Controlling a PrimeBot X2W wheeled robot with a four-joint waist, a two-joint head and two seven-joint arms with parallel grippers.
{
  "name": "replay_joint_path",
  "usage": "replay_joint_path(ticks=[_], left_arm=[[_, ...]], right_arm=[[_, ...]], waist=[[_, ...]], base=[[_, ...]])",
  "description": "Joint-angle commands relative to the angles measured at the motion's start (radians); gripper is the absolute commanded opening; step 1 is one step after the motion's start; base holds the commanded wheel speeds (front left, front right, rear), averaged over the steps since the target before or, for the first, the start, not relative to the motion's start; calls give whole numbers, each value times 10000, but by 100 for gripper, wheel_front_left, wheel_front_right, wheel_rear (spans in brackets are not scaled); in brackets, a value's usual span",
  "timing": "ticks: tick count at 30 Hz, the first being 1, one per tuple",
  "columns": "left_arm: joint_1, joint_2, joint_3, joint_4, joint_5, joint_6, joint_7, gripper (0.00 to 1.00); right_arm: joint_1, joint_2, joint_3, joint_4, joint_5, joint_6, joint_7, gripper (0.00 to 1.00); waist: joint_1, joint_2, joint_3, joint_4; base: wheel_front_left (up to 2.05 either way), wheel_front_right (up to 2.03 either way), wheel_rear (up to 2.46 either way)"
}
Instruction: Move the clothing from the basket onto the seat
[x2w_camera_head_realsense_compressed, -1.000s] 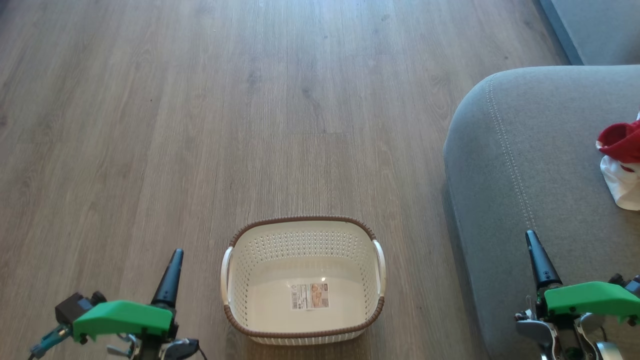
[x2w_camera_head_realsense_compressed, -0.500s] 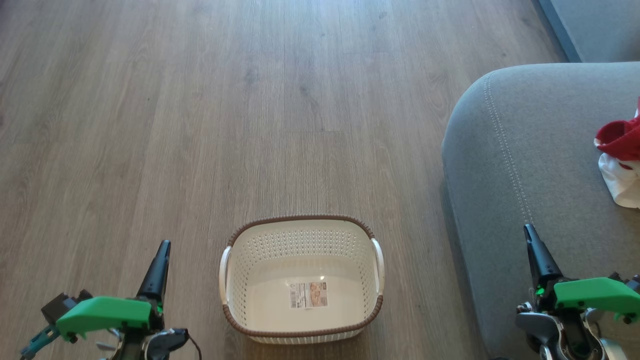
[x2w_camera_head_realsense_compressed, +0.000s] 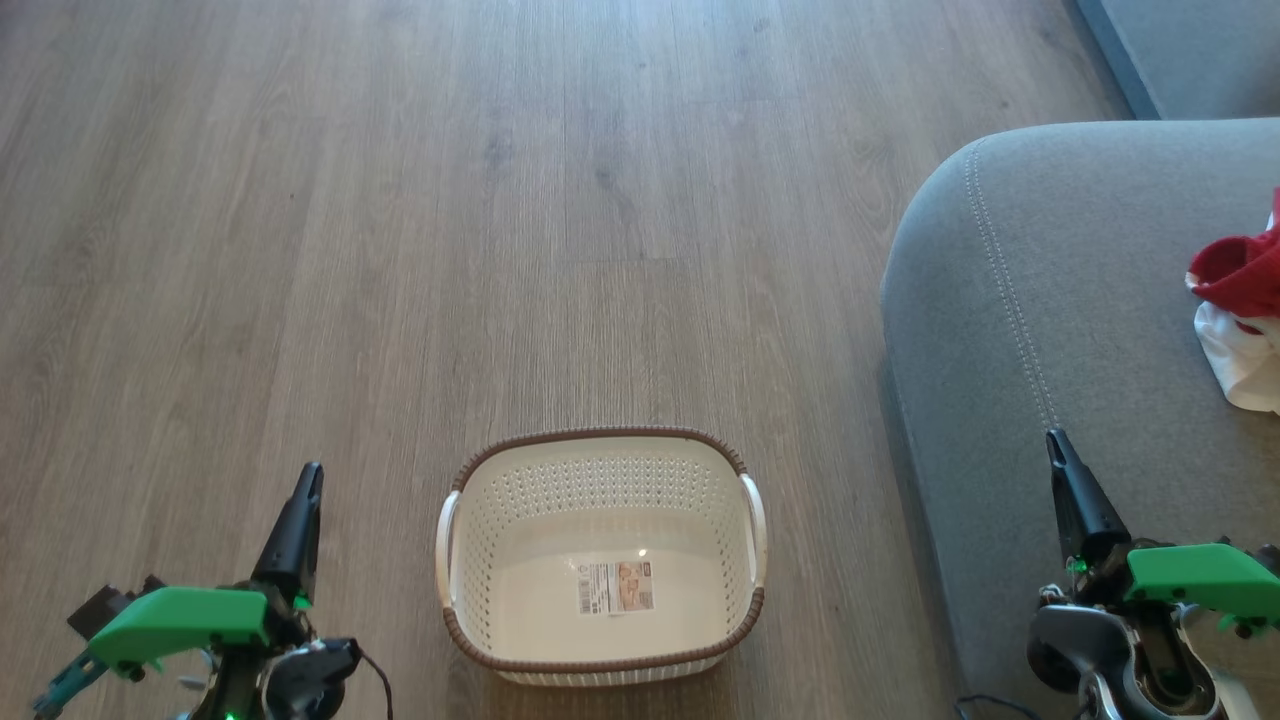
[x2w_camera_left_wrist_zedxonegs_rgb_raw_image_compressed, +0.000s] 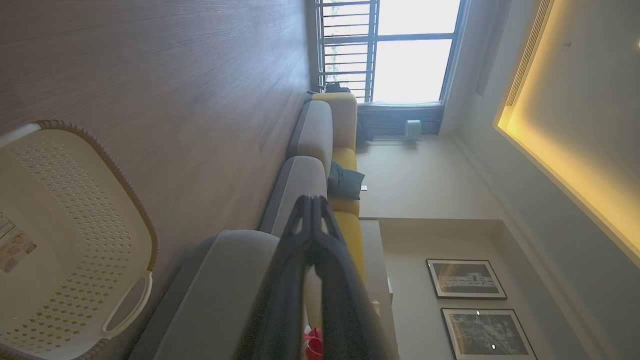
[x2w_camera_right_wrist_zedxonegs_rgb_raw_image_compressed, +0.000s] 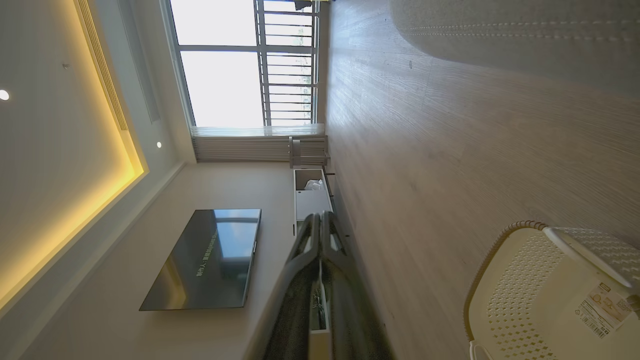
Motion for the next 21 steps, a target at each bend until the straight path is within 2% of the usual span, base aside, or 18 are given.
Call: replay_joint_path(ticks=[1, 21], left_arm=[[-585, 88, 429, -297, -96, -94, 58, 0], [-591, 38, 500, -293, -37, -94, 115, 0]], right_arm=[[-505, -145, 173, -367, 111, 6, 55, 0], [-505, -145, 173, -367, 111, 6, 55, 0]], waist=[[0, 0, -1, 1], [0, 0, -1, 1]], base=[[0, 0, 0], [0, 0, 0]])
